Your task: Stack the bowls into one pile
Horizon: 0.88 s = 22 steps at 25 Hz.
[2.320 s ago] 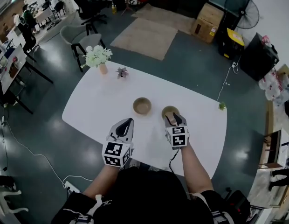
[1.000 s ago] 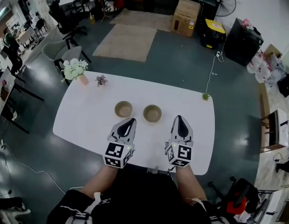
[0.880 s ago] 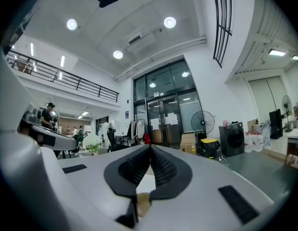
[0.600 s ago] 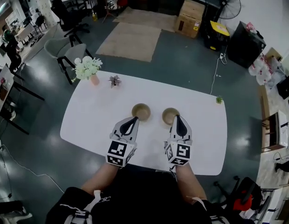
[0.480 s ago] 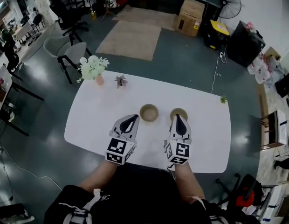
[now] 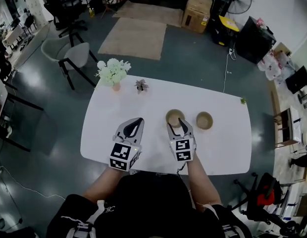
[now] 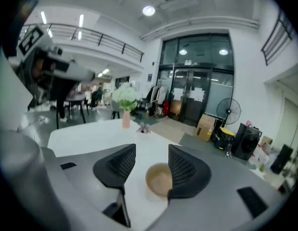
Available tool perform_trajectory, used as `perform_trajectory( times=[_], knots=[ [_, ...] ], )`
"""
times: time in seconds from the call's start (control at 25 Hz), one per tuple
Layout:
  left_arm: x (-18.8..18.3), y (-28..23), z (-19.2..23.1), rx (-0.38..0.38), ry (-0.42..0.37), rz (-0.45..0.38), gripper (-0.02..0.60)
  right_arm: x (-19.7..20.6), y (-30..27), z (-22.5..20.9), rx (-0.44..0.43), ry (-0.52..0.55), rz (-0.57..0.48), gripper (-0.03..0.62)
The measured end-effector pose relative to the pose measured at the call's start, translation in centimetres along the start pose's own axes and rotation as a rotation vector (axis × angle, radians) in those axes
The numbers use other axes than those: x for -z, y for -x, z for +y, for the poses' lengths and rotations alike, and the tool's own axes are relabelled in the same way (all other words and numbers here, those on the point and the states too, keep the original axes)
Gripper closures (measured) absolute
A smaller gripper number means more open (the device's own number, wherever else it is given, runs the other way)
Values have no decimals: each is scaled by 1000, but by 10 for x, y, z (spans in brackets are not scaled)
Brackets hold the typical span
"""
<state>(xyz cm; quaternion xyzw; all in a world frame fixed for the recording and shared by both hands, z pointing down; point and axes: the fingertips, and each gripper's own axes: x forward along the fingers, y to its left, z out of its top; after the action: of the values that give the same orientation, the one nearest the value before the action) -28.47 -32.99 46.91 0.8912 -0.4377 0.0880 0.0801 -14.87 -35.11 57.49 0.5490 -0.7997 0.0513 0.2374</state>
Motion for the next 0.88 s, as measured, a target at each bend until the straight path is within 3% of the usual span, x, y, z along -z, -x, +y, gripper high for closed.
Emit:
perform_trajectory(
  times=[0.2,0.32,0.4,0.52,0.6,0.64,0.88],
  knots=[
    [9,22,28,-42,38,2,571,76,-51,15,-42,315,328,375],
    [21,33,42,-79,64,15,571,121,-68,11,-77,445,533,375],
    [24,36,47,-96,74,19,571,138,-75,6,-92,517,610,375],
    [22,38,50,-113,72,21,571,148,-83,-2,-90,614,654,401],
    [22,39,51,-122,73,23,571,146,-84,-2,-92,660,653,520],
    [22,39,51,-125,73,23,571,143,-85,-2,-92,665,639,540],
    [18,30,37,-113,63,25,571,113,-75,-12,-52,673,536,566]
  ],
)
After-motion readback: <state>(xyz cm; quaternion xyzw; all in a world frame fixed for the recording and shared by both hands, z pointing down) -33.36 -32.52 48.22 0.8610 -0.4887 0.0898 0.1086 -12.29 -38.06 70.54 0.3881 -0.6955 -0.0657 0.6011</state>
